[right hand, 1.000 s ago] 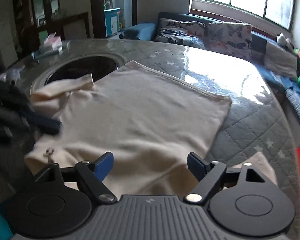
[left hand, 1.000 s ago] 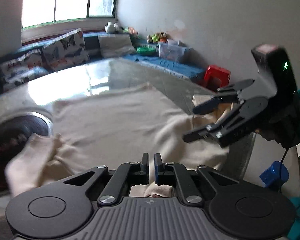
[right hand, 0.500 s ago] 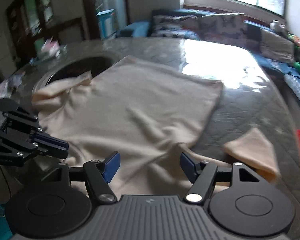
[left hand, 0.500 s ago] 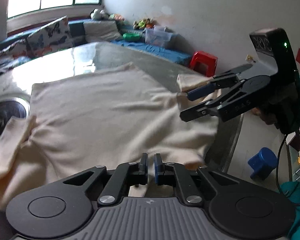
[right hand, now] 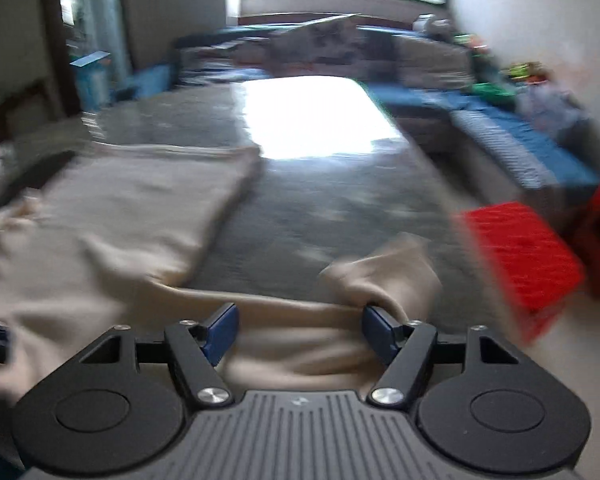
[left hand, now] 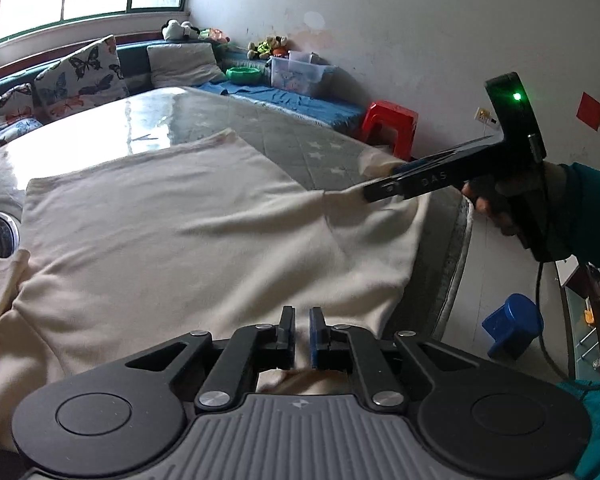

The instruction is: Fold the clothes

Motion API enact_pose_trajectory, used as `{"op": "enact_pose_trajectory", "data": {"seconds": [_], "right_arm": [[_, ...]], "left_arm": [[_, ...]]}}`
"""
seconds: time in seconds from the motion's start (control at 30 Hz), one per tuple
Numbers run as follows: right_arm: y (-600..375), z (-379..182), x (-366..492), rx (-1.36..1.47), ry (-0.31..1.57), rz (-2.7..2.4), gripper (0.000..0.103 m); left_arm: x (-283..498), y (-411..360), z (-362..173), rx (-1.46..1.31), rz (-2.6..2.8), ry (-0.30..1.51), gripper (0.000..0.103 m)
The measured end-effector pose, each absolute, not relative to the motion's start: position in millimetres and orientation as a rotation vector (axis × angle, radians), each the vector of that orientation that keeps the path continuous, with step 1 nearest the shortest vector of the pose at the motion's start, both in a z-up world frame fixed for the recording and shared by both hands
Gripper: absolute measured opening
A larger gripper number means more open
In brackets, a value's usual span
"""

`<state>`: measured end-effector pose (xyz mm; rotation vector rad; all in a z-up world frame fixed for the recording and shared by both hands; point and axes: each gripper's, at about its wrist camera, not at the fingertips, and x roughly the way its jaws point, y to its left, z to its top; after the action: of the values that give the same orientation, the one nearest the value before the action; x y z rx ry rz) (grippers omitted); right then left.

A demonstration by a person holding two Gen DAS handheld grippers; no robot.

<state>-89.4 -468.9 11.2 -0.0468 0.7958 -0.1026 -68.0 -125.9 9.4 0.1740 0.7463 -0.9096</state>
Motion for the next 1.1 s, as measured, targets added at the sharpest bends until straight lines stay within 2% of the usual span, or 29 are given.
{"op": "enact_pose_trajectory", "data": {"seconds": [0.03,0.33,0.37,0.43,0.57,0.67,0.83,1.1], "right_arm": [[-474,9,-90,-0.052,0.795,-0.140,0.080],[-504,8,-111,-0.003,0.768,-0.249,0.081],[-504,8,-109,0.011,0.769,-0.229,0.081],[-501,6,-103,0.027,0.778,-0.201,0.081],[-486,4,-93,0.010,0.777,-0.169,0.081],[-469,10,-90,-0.001,0.758,-0.114,0.084],[-434,19,-82,-0.034,0.733,-0.010,0.087],[-385,23,-67,-0.090,0.718,0.134,0.088]], "left_arm": [[-68,-126,8,0.175,-0.911,0.748,0.009],[-68,-125,8,0.162,-0.910,0.752,0.011],[-67,-123,9,0.156,-0.902,0.749,0.013],[-65,-117,13,0.149,-0.862,0.740,0.024],[-52,-96,21,0.118,-0.752,0.729,0.029],[-32,-76,25,0.073,-0.641,0.731,0.037],[12,-44,23,-0.023,-0.427,0.732,0.037],[37,-29,12,0.028,-0.308,0.707,0.036]]}}
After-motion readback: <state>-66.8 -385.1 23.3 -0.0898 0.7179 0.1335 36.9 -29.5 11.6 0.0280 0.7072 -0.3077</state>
